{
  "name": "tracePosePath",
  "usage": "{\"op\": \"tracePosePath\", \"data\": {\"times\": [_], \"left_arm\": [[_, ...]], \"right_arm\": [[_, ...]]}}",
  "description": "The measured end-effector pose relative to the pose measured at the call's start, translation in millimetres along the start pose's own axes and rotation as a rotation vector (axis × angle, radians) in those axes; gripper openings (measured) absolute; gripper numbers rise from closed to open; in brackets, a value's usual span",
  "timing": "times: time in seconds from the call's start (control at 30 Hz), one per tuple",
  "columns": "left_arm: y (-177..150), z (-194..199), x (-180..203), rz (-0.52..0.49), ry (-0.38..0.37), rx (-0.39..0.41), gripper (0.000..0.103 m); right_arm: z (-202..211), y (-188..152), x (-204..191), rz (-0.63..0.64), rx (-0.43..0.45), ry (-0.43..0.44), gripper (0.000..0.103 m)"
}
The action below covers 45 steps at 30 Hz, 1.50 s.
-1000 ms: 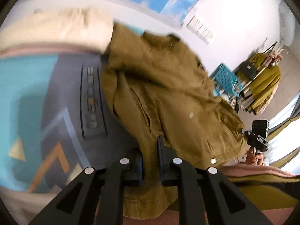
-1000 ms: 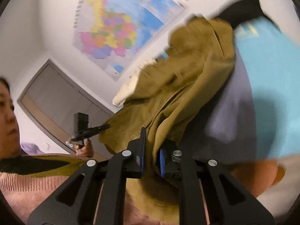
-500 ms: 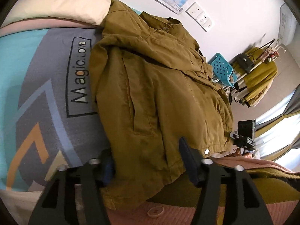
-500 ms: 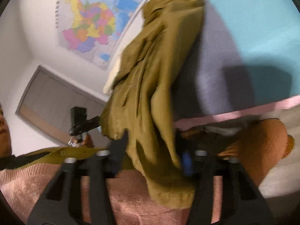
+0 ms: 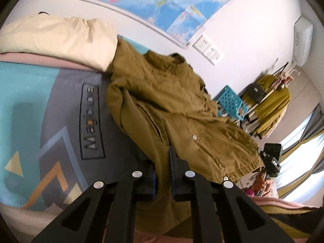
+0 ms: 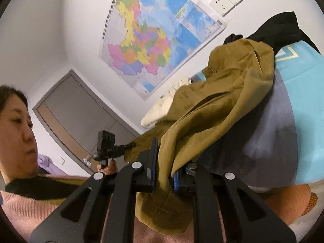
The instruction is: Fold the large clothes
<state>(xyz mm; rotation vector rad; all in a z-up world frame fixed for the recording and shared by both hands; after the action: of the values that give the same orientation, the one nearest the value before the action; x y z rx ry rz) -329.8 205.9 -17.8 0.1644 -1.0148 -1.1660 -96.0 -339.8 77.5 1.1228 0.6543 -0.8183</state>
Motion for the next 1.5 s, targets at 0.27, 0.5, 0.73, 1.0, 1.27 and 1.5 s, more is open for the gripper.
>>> {"op": "tracePosePath", "data": {"times": [0.27, 0.5, 0.73, 1.0, 1.27, 1.5], "left_arm": [[13, -2, 4, -0.007, 0.006, -0.006, 0.008], [23, -1, 10, -0.046, 0.066, 0.008, 0.009], [48, -4, 14, -0.037, 0.073, -0.005, 0.009], [86, -7, 28, -0.091, 0.105, 0.007, 0.010], [130, -18, 32, -0.118, 0.135, 0.017, 0.011], [168, -32, 28, -0.123, 0.149, 0.018, 0.011]], "right_arm": [[-12, 24, 0, -0.040, 0.059, 0.013, 0.012], [-16, 46, 0, -0.046, 0.091, -0.001, 0.012], [-22, 69, 4, -0.048, 0.108, -0.012, 0.012], [-31, 105, 13, -0.056, 0.136, -0.027, 0.012], [-47, 146, 25, -0.080, 0.151, -0.046, 0.012], [-61, 181, 38, -0.098, 0.157, -0.070, 0.012]]}}
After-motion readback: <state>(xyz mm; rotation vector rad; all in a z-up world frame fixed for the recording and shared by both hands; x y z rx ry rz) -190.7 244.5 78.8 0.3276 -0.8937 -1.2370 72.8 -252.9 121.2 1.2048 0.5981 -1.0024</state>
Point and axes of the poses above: each gripper's, at about its wrist camera, not at the fingertips, and z roughly against the way its jaws point, x to its right, y to its top, the point moved 2 cm from there along -z, roughly the way its jaws point, and after that the axes turned 2 degrees about -x, right-handed, at the moved point
